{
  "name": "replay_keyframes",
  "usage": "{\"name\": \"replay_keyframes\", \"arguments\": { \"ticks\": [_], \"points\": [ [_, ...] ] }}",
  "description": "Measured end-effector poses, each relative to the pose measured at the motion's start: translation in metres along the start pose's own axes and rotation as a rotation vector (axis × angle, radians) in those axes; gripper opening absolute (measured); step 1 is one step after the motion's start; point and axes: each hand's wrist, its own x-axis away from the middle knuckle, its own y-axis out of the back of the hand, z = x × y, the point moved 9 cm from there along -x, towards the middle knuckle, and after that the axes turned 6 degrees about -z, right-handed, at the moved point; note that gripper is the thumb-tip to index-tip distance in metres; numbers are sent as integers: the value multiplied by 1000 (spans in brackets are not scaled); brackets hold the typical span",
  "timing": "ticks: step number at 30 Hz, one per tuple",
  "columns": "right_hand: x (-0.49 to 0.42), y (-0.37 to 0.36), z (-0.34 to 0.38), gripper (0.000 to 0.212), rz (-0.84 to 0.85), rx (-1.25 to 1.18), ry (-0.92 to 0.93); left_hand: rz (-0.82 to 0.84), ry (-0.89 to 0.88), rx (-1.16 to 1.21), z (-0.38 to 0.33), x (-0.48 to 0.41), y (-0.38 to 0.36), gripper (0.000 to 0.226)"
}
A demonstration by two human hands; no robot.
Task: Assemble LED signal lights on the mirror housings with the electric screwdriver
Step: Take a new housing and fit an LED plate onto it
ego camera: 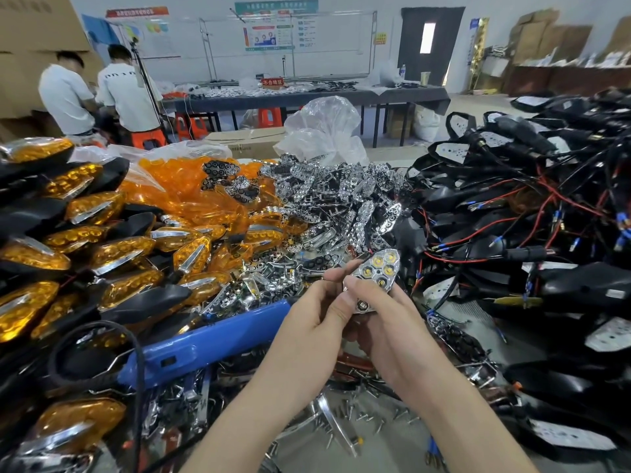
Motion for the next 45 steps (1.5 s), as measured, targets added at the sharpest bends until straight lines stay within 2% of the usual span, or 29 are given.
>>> {"name": "replay_keyframes", "arguments": {
  "ticks": [2, 8, 13, 14, 18, 20, 24, 28, 32, 35, 38, 45],
  "points": [
    [1, -1, 0, 17, 6, 2, 3, -9, 2, -6, -1, 1, 0, 25],
    [0, 1, -2, 32, -11, -8, -15, -24, 11, -32, -2, 1, 2, 28],
    [2, -2, 0, 11, 9, -1, 2, -27, 24, -31, 0, 2, -1, 28],
    [2, -2, 0, 12, 8, -9, 3, -31, 29, -38, 1, 2, -1, 27],
    [0, 0, 11, 38, -25, -58, 68, -83, 26, -103, 2, 3, 4, 13],
    [-2, 6, 15, 34, -75, -79, 106, -81, 1, -153, 1, 5, 3, 15],
    [-2, 8, 18, 23, -91, -18, 142, -46, -13, -174, -4, 8, 0, 20],
    [-1, 4, 16, 32, -39, 25, 125, 43, -37, -192, -9, 10, -6, 21],
    [-4, 6, 12, 28, -28, -5, 50, 74, -1, -181, -7, 12, -8, 29],
    [-3, 6, 8, 33, -25, -56, 6, 102, 31, -150, -6, 15, -10, 23],
    [-3, 7, 3, 36, -42, -85, -38, 131, 22, -161, -6, 15, -12, 33],
    [-11, 33, 26, 40, -196, -218, 156, 179, 30, -353, -1, 17, -4, 22]
  ]
}}
